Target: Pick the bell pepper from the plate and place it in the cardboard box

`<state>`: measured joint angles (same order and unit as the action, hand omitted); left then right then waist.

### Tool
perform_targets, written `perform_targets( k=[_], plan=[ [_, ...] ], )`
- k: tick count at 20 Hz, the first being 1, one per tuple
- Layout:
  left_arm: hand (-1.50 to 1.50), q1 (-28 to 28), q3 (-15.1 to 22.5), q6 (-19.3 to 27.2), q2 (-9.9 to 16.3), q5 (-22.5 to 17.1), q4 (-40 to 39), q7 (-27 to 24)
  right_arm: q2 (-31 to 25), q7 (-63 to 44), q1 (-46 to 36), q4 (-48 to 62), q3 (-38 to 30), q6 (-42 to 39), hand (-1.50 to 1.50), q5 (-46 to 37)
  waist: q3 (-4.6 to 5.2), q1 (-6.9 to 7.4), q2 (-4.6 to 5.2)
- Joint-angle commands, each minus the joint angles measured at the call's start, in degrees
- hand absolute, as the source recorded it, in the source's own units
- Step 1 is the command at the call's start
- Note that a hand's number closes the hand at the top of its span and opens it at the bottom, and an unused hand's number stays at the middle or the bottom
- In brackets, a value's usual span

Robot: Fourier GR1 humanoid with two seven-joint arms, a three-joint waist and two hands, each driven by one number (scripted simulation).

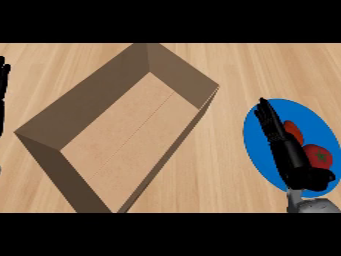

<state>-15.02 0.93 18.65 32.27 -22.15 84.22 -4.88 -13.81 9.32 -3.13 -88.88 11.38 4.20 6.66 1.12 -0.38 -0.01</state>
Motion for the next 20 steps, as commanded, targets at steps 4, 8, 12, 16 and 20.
perform_targets(
  k=[4,8,12,16,20],
  plan=[
    [0.0,6.3,4.3,-0.4,3.9,7.8,-5.8,1.1,-12.1,-0.5,-6.3,2.4,-1.8,-23.5,-1.5,10.3,-1.32,2.19,0.89],
    [0.0,7.8,6.6,-1.1,4.8,9.2,-7.9,3.4,-25.8,7.2,-14.3,-3.7,1.4,-25.7,-1.5,-9.0,-0.74,3.82,-0.08],
    [0.0,8.9,8.3,0.3,4.7,12.2,-9.5,3.7,-27.6,24.1,-8.5,11.7,-0.1,-38.5,-1.5,-1.1,-1.7,2.97,1.8],
    [0.0,6.2,9.0,0.1,4.4,13.0,-10.2,5.0,-29.6,34.9,-13.1,20.5,-2.4,-47.3,-1.5,1.6,-1.8,3.89,2.2],
    [0.0,6.7,10.9,0.8,2.8,14.4,-9.7,5.2,-33.4,41.7,-17.3,22.3,-0.3,-44.6,-1.5,-5.8,-1.75,4.62,1.7]
  ],
)
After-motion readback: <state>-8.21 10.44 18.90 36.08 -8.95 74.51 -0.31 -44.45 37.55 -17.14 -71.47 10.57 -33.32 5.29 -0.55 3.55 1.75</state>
